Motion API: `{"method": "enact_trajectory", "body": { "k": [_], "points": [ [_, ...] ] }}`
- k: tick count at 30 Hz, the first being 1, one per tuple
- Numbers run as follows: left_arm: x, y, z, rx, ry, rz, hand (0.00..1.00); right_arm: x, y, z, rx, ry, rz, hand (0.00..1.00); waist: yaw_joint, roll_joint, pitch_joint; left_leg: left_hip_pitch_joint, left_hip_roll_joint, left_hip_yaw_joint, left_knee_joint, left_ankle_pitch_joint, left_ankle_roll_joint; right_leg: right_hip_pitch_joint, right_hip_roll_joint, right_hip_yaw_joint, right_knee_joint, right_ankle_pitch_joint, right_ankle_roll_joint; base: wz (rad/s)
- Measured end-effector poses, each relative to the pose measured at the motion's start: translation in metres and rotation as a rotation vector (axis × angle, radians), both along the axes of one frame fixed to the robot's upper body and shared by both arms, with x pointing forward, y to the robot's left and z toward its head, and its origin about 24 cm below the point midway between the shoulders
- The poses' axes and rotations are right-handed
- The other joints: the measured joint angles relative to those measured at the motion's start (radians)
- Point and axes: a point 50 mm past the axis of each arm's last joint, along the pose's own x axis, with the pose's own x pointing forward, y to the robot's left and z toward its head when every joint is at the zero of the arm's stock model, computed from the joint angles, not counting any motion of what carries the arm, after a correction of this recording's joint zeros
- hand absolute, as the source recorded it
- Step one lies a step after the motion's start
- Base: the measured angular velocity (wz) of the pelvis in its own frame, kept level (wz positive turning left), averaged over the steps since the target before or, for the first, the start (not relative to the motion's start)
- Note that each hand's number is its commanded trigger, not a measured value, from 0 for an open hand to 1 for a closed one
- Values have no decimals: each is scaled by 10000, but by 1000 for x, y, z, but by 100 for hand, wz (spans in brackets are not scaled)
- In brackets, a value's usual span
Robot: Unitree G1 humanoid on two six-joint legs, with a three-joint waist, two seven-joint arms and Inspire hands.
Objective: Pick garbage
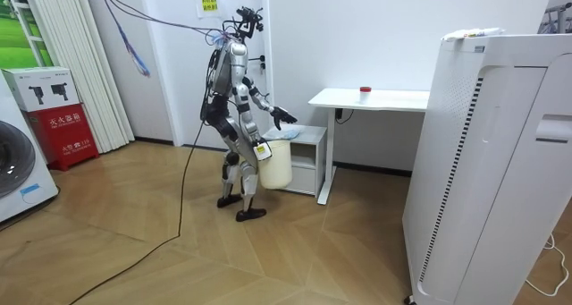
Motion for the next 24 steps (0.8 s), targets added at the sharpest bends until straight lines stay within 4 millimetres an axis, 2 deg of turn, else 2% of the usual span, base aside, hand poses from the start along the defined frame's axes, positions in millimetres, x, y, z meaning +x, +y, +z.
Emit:
{"method": "enact_trajectory", "body": {
  "k": [7, 15, 16, 17, 18, 19, 22, 24],
  "points": [
    [-1, 1, -4, 131, 334, 145, 0, 3, 1, 2, 504, -176, -512, 100, -164, 9, 13, -504, 59, -20, 632, -143, -182, -570, -56, -92, 858, -489, -201, 10],
    [-4, 3, -11, -35, 867, 365, 0, 8, 3, 5, 809, -445, -787, 100, -241, -3, 18, -1237, 358, 31, 1395, -223, -342, -1259, -42, -254, 1472, -751, -538, 5],
    [-4, 3, -11, -102, 921, 389, 7, 8, 3, 5, 793, -444, -809, 100, -236, -3, 19, -1267, 389, 32, 1446, -208, -371, -1274, -34, -285, 1513, -777, -580, 9],
    [-4, 3, -11, -99, 934, 397, 56, 8, 4, 5, 793, -439, -815, 100, -235, -4, 19, -1268, 417, 32, 1463, -196, -392, -1274, -33, -322, 1546, -799, -615, 8],
    [-4, 4, -11, -96, 931, 408, 70, 8, 4, 5, 814, -443, -838, 100, -232, -7, 21, -1291, 485, 116, 1511, -190, -402, -1287, -28, -367, 1571, -813, -647, 6],
    [-4, 4, -11, -117, 923, 435, 100, 8, 5, 5, 833, -468, -844, 100, -239, -20, 16, -1327, 506, 163, 1538, -189, -404, -1323, -38, -384, 1621, -831, -676, 6],
    [0, 6, -6, -178, 658, 638, 100, 13, 9, 9, 935, -777, -1029, 100, -239, -86, 15, -1776, 669, 346, 1889, -193, -411, -1762, -32, -402, 1935, -919, -756, 9],
    [2, 14, 0, -124, 128, 1090, 100, 13, 16, 8, 1052, -830, -1230, 100, -232, -182, -2, -1980, 883, 591, 2213, -194, -412, -1926, 46, -399, 2134, -965, -836, 3]
  ]
}}
